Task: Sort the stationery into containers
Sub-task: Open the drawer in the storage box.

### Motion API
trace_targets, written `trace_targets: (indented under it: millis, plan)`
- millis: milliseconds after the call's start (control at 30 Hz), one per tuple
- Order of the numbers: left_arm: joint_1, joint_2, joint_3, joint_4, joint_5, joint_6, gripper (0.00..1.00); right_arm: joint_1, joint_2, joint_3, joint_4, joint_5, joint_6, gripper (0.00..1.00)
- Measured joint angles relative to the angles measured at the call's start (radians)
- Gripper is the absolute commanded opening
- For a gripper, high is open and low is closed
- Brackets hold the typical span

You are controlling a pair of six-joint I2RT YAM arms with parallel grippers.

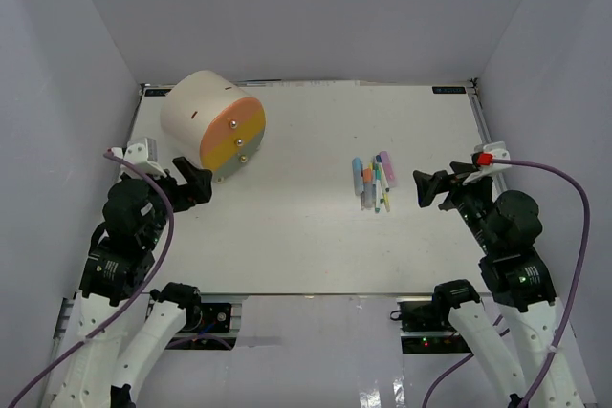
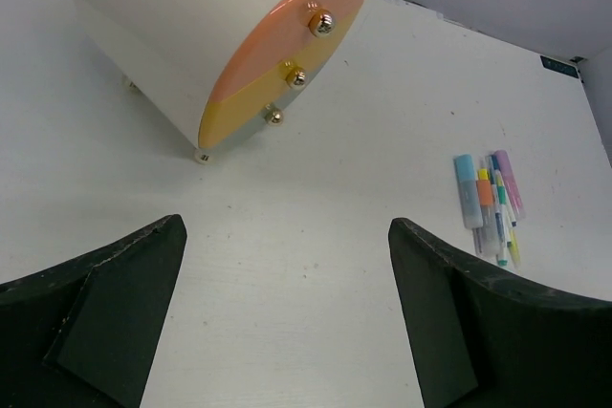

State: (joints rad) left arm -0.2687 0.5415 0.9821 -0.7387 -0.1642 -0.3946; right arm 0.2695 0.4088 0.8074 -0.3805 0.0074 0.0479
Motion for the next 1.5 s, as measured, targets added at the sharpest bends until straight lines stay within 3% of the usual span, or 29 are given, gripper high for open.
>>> trace_targets:
  millis: [367, 567, 1000, 1200, 1500]
  plan:
    - [0.000, 0.158, -0.005, 0.091, 0.053, -0.010, 0.98, 0.000, 0.194, -0.043, 0.098, -0.054, 0.128, 0.90]
    - [0.000, 0.266, 0.007, 0.142, 0.040, 0.002, 0.98, 0.013, 0.386, -0.045, 0.214, -0.183, 0.242, 0.90]
    - [0.000, 0.536, 0.102, 0.397, -0.008, 0.169, 0.98, 0.420, 0.942, 0.052, 0.585, -0.126, 0.233, 0.91]
    - [0.000, 0.609, 0.113, 0.594, -0.013, 0.259, 0.98, 0.498, 1.185, 0.152, 0.776, -0.143, 0.193, 1.00]
    - [0.000, 0.680, 0.111, 0.800, -0.011, 0.381, 0.98, 0.527, 1.521, 0.356, 0.941, -0.213, 0.209, 0.89]
